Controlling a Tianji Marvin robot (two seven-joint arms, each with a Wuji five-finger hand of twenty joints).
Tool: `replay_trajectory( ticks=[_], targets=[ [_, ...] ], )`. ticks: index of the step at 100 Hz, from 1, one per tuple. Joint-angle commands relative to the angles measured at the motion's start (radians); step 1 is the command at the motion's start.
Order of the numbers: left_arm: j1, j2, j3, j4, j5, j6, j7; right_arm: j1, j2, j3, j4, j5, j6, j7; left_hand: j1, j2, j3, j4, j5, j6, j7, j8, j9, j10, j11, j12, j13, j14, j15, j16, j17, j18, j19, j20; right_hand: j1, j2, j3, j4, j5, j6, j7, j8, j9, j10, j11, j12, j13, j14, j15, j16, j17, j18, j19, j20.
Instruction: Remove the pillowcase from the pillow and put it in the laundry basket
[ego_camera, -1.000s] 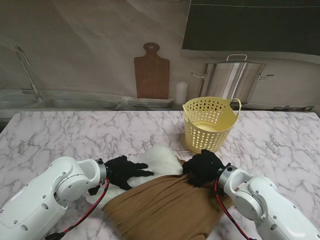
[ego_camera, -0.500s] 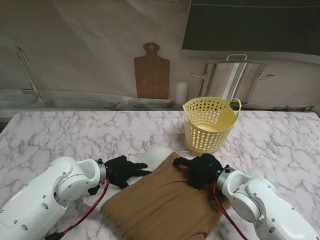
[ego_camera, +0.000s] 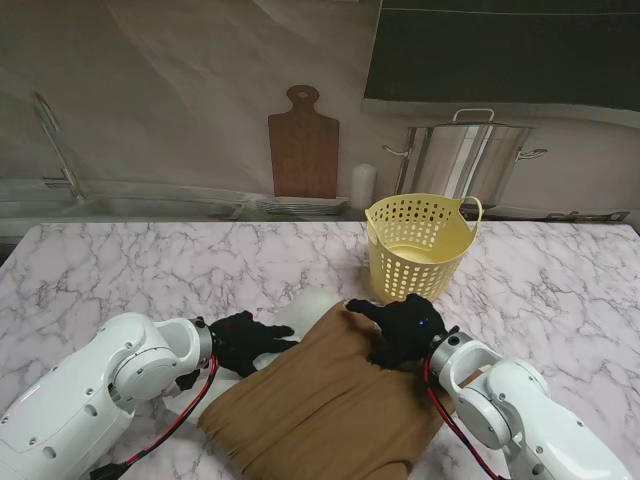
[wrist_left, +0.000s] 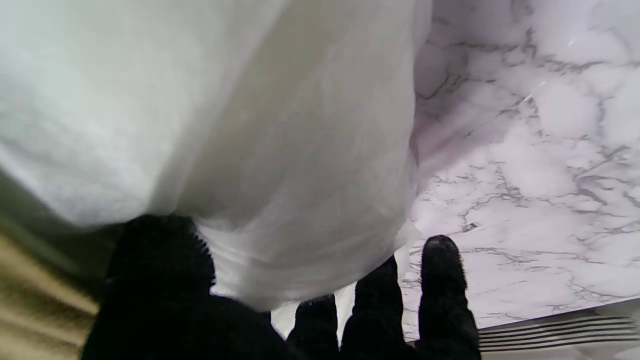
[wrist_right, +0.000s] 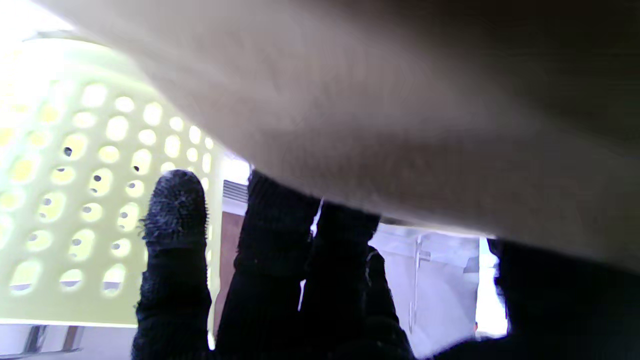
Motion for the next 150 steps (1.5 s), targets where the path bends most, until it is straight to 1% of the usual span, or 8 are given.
replay_trajectory(
  ticks=[1, 47, 62, 66, 72, 83, 113, 150],
  targets=[
    [0.007, 0.009, 0.011, 0.034, 0.004, 0.007, -0.028, 0.052, -0.003, -0.023, 0.011, 0.005, 0.002, 0.03, 0.034, 0.0, 0.016, 0.011, 0.109, 0.131, 0.107, 0.07, 0.06, 0.078, 0.056, 0.032, 0.024, 0.026, 0.034, 0.023, -0.007, 0.024, -0.165, 0.001, 0.019, -0.047, 0.039, 0.003, -0.055, 0.011, 0.008, -0.014, 0.056, -0.023, 0.069, -0.022, 0.066, -0.016, 0.078, 0.012, 0.029, 0.023, 0.034, -0.015],
    [0.009, 0.01, 0.008, 0.035, -0.001, 0.003, -0.032, 0.258, 0.017, -0.165, 0.097, 0.07, -0.042, 0.249, 0.033, 0.0, 0.016, 0.01, 0.124, 0.133, 0.115, 0.077, 0.074, 0.079, 0.058, 0.034, 0.028, 0.028, 0.034, 0.022, -0.007, 0.026, -0.166, 0.0, 0.14, -0.042, 0.274, 0.05, -0.035, -0.237, 0.042, -0.093, 0.097, 0.001, 0.211, 0.036, 0.069, -0.073, 0.318, 0.028, 0.132, 0.07, 0.069, -0.068],
    [0.008, 0.011, 0.009, 0.036, -0.004, 0.0, -0.033, 0.278, 0.027, -0.184, 0.104, 0.092, -0.078, 0.317, 0.033, 0.0, 0.016, 0.01, 0.143, 0.133, 0.124, 0.082, 0.088, 0.08, 0.061, 0.035, 0.032, 0.031, 0.036, 0.022, -0.005, 0.027, -0.166, 0.0, 0.219, 0.056, 0.245, 0.037, 0.231, -0.424, 0.157, -0.009, 0.073, 0.04, 0.223, 0.091, 0.067, -0.061, 0.32, 0.004, 0.063, 0.061, 0.044, -0.069],
    [0.009, 0.011, 0.009, 0.035, -0.005, 0.001, -0.037, 0.274, 0.029, -0.181, 0.1, 0.097, -0.09, 0.335, 0.033, 0.002, 0.016, 0.01, 0.153, 0.135, 0.129, 0.084, 0.092, 0.081, 0.062, 0.035, 0.031, 0.03, 0.035, 0.022, -0.006, 0.028, -0.166, 0.0, 0.236, 0.095, 0.211, 0.032, 0.378, -0.417, 0.224, 0.06, 0.058, 0.045, 0.21, 0.116, 0.066, -0.053, 0.297, -0.011, 0.027, 0.061, 0.021, -0.057],
    [0.009, 0.012, 0.007, 0.032, -0.005, 0.003, -0.044, 0.256, 0.031, -0.167, 0.093, 0.094, -0.108, 0.335, 0.032, 0.003, 0.016, 0.01, 0.163, 0.136, 0.135, 0.088, 0.094, 0.081, 0.062, 0.035, 0.03, 0.031, 0.035, 0.022, -0.006, 0.028, -0.166, -0.001, 0.292, 0.026, 0.147, -0.085, 0.577, -0.397, 0.493, -0.03, 0.035, 0.029, 0.174, 0.135, 0.039, -0.051, 0.248, -0.011, -0.018, 0.052, -0.009, -0.026],
    [0.01, 0.013, 0.006, 0.03, -0.006, 0.004, -0.052, 0.199, 0.033, -0.116, 0.075, 0.072, -0.135, 0.327, 0.034, 0.004, 0.016, 0.01, 0.173, 0.138, 0.14, 0.093, 0.095, 0.081, 0.061, 0.035, 0.031, 0.03, 0.035, 0.022, -0.006, 0.029, -0.167, -0.001, 0.25, -0.013, 0.175, -0.079, 0.675, -0.33, 0.548, 0.134, 0.012, 0.015, 0.081, 0.156, -0.005, -0.043, 0.162, 0.0, -0.071, 0.034, -0.039, -0.014],
    [0.029, 0.012, -0.027, 0.004, 0.016, 0.007, -0.064, 0.04, 0.032, 0.002, 0.007, -0.079, -0.16, 0.253, 0.054, 0.03, 0.023, 0.01, 0.179, 0.137, 0.142, 0.101, 0.102, 0.084, 0.062, 0.037, 0.038, 0.03, 0.038, 0.023, 0.0, 0.025, -0.162, 0.001, 0.302, 0.057, 0.148, -0.098, 0.656, -0.296, 0.525, 0.313, -0.031, 0.045, 0.011, 0.207, -0.043, -0.027, 0.107, 0.024, -0.09, 0.031, -0.056, -0.002],
    [0.063, -0.012, -0.164, -0.12, 0.091, 0.032, -0.011, 0.128, 0.028, -0.093, 0.073, -0.066, -0.15, 0.141, 0.189, 0.144, 0.014, 0.0, 0.196, 0.127, 0.144, 0.105, 0.123, 0.08, 0.067, 0.038, 0.055, 0.031, 0.042, 0.024, 0.009, 0.029, -0.147, 0.0, 0.312, 0.092, 0.11, -0.111, 0.646, -0.325, 0.508, 0.33, -0.042, 0.044, -0.008, 0.207, -0.055, -0.027, 0.088, 0.023, -0.094, 0.03, -0.06, 0.0]
  ],
)
